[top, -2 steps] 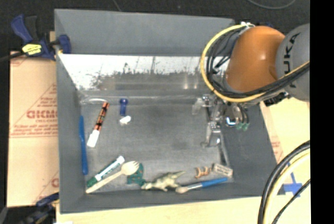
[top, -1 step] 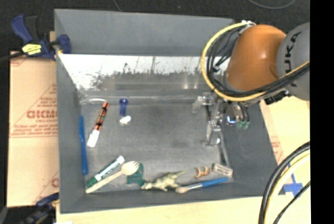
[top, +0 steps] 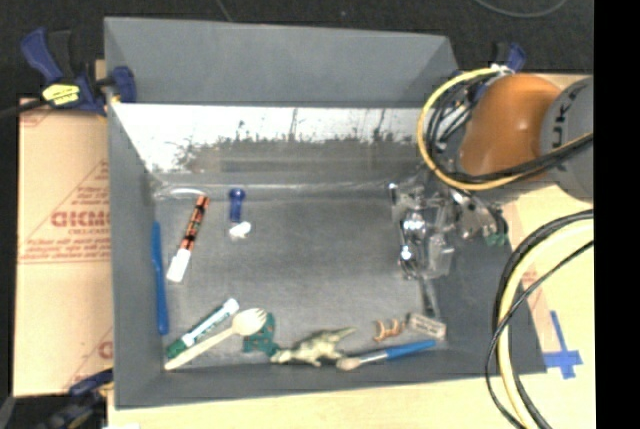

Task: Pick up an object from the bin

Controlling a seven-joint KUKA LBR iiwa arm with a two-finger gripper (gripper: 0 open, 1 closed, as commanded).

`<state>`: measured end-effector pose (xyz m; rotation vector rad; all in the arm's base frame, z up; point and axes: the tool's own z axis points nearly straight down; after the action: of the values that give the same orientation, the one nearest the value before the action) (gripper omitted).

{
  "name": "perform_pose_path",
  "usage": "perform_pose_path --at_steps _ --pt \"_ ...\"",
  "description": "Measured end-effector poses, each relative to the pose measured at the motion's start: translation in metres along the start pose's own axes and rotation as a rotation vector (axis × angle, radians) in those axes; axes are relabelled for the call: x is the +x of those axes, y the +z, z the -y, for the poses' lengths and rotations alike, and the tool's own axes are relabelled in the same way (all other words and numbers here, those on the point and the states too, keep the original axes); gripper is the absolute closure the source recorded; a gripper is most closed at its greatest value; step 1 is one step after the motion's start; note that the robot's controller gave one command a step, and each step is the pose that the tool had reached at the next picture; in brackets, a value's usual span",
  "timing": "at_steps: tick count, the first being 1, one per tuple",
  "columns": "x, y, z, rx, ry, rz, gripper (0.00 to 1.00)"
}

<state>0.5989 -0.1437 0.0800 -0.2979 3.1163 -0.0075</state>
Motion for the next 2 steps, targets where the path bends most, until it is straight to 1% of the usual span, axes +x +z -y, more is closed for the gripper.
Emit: perform_pose_path --at_steps 1,2 --pt "-0.001 0.022 0.016 -0.002 -0.098 0.01 0.0" --pt "-0.018 0.007 -0.002 0.005 -0.468 0.014 0.0"
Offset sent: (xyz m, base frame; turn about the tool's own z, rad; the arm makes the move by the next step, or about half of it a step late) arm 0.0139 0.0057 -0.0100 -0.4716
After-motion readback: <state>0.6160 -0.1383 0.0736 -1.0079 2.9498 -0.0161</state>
